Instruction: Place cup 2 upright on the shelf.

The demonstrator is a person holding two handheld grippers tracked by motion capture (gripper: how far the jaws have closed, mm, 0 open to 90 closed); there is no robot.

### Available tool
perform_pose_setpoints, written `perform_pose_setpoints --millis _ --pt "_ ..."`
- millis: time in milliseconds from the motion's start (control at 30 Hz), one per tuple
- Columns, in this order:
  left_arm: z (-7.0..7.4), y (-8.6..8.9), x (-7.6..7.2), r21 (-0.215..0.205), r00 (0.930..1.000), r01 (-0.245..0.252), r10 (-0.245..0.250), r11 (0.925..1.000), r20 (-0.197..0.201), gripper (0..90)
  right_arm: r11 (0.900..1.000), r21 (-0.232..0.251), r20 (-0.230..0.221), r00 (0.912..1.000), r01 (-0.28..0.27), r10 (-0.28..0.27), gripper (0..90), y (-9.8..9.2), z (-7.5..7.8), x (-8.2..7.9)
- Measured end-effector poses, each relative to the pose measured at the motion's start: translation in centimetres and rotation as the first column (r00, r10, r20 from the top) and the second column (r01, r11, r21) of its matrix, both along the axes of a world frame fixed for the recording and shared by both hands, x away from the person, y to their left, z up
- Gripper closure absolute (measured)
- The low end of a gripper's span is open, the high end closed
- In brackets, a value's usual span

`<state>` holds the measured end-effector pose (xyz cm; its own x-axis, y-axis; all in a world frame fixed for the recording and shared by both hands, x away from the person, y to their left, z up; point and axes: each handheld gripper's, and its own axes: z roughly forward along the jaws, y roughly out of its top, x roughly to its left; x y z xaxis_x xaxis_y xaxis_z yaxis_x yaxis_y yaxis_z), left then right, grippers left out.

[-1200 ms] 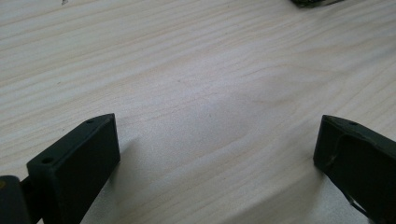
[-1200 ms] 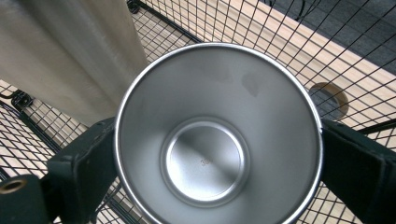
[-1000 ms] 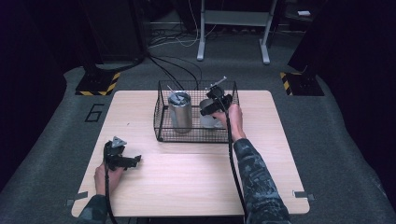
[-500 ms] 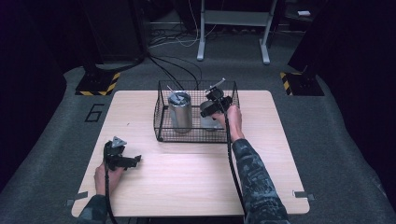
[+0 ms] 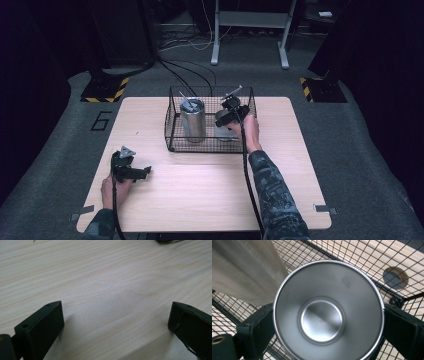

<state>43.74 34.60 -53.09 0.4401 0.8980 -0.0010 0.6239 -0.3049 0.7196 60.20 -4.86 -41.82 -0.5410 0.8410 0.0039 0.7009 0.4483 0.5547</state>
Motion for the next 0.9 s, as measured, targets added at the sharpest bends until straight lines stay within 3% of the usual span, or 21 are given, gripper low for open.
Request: perform_pose_setpoints --millis 233,500,633,900 --pt "0.0 0.0 0.0 -0.003 1.0000 -0.004 0.004 1.0000 0.003 0.3 1.000 0.005 -0.004 0.9997 0.025 -0.025 4.7 0.1 0.0 -0.6" --pt "0.0 0.0 0.0 0.002 1.0000 0.002 -0.002 1.0000 0.000 0.3 1.000 0.020 -0.013 0.9999 0.010 -0.010 0.0 -0.1 0.4 -1.0" --pt "0.0 0.0 0.0 0.002 1.0000 -0.001 0.001 1.0000 0.003 0.3 0.999 0.039 0.016 0.9999 -0.001 0.000 0.0 -0.4 1.3 -1.4" --pt "0.0 0.0 0.0 0.002 1.0000 0.000 0.000 1.0000 0.002 0.4 0.999 0.028 0.074 0.9966 -0.038 0.036 0.0 -0.7 3.3 -2.8"
